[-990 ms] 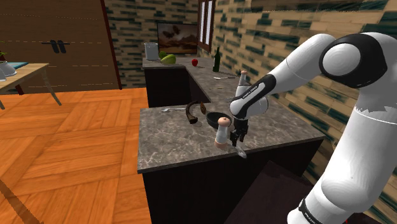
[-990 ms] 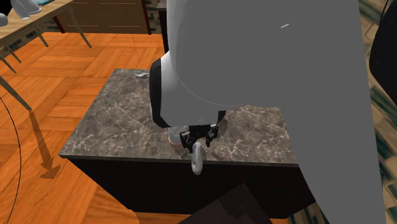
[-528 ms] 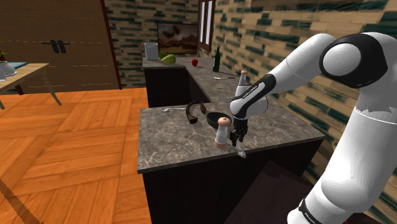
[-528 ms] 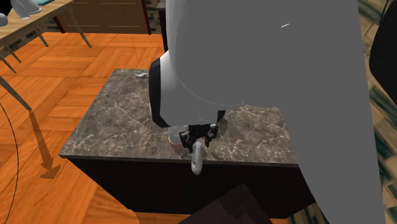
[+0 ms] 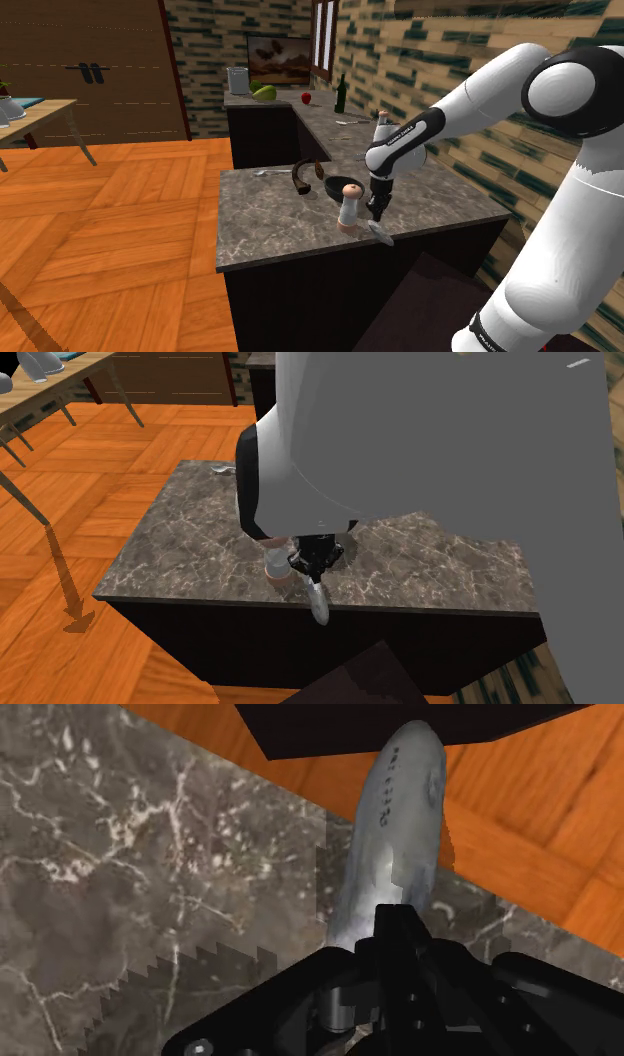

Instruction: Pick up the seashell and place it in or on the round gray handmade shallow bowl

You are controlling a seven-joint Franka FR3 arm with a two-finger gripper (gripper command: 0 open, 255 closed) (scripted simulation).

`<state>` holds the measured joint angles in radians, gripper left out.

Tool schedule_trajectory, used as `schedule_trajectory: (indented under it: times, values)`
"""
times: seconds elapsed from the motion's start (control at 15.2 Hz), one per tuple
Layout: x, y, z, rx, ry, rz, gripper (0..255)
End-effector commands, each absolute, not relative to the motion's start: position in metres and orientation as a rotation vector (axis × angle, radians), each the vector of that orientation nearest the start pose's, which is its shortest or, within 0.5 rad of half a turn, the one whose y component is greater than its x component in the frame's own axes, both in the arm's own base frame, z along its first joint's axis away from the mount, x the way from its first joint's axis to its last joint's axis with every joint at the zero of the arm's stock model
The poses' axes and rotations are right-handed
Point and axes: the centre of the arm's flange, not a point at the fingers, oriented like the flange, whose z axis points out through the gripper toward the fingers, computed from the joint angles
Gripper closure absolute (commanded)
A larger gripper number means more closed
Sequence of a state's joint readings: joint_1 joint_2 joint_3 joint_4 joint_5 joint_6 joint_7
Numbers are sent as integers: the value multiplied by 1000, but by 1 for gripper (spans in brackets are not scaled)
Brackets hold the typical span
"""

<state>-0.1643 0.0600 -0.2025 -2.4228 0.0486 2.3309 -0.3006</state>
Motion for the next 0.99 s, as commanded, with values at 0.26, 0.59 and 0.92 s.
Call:
schedule_trajectory:
  times: [0.26, 0.59, 0.92]
  values:
    - [374, -186, 262, -2866, 576, 2, 0]
    - [376, -181, 236, -2866, 576, 2, 0]
    - [376, -178, 223, -2866, 576, 2, 0]
